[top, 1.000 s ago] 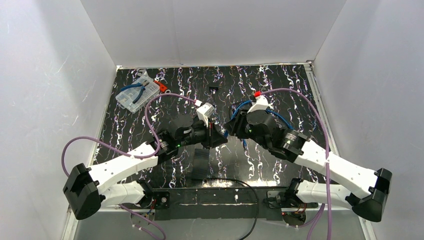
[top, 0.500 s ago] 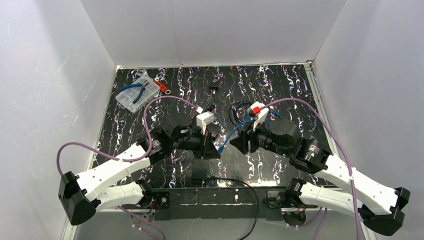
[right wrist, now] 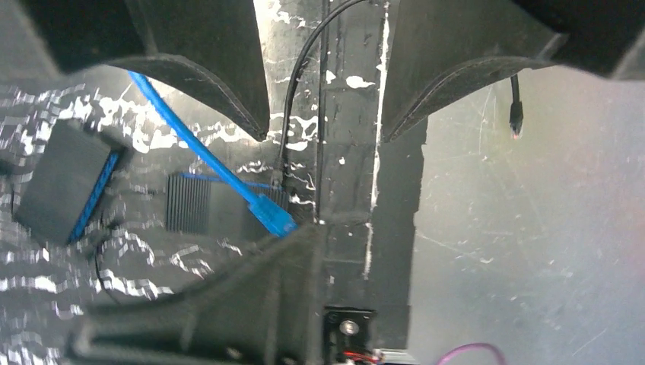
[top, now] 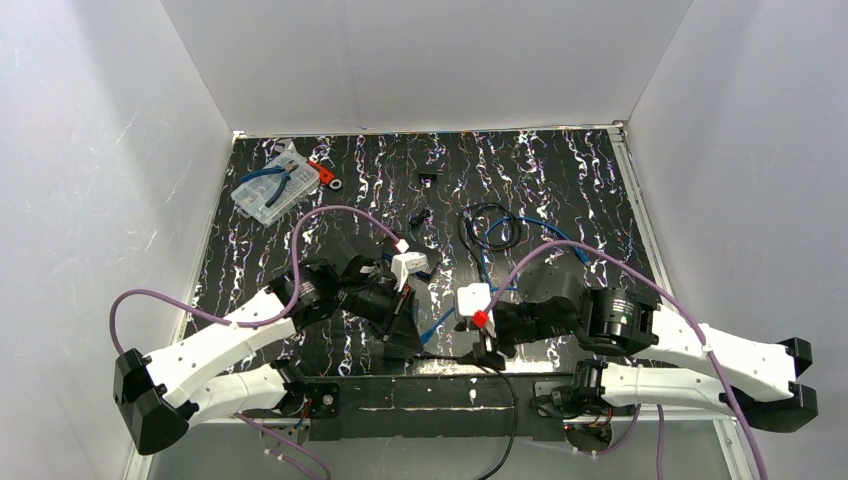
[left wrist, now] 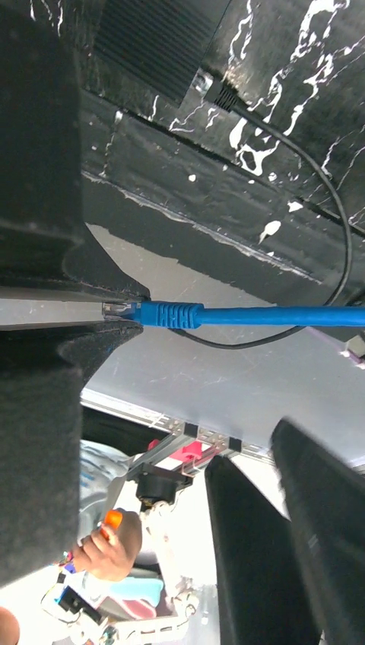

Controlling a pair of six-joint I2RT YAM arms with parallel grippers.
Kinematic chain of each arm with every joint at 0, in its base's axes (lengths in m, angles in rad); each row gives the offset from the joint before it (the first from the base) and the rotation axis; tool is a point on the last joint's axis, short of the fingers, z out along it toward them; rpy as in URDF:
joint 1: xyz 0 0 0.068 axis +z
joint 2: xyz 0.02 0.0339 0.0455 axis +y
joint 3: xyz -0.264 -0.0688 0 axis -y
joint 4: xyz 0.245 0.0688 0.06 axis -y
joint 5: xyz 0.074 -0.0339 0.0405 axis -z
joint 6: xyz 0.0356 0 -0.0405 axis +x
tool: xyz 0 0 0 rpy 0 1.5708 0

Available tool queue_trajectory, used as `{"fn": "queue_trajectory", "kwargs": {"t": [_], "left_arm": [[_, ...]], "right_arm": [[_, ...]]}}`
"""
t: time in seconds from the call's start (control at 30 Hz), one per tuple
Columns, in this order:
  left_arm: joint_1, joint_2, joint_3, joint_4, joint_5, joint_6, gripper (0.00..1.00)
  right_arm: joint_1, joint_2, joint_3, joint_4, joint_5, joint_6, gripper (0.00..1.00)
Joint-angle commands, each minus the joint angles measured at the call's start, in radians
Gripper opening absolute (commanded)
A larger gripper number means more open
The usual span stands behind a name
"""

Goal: Insert the plug into the switch port
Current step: Pick up the connector from the center of the board.

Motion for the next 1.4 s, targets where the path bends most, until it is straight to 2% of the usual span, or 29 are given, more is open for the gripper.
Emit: {"fn": "queue_trajectory", "kwargs": {"t": [0.0,0.3,0.5,0.63,1.03,1.37], "left_arm": [[0.005,-0.030,-0.008,-0.058,0.100,0.011,0.00],[0.006,-0.025,-0.043,-0.058,0.252,0.009,0.00],[0.006,-0.038,-0.063,-0.066,0.292,0.009,0.00],[0.005,-0.051,-0.074,-0.069,0.311,0.003,0.00],[0.006,-0.052,-0.106,-0.041,0.347,-0.011,0.00],[0.006,-0.049,-0.109,-0.037,0.353,-0.014,0.00]], "right_arm": [[0.090,0.019,0.087,-0.040,-0.061,-0.192,0.63],[0.216,0.064,0.029,0.093,0.089,-0.414,0.65],[0.273,0.113,0.024,0.154,0.185,-0.541,0.64],[0.301,0.163,0.057,0.125,0.203,-0.577,0.56],[0.367,0.212,0.056,0.162,0.300,-0.622,0.48],[0.378,0.232,0.059,0.176,0.286,-0.629,0.40]]}}
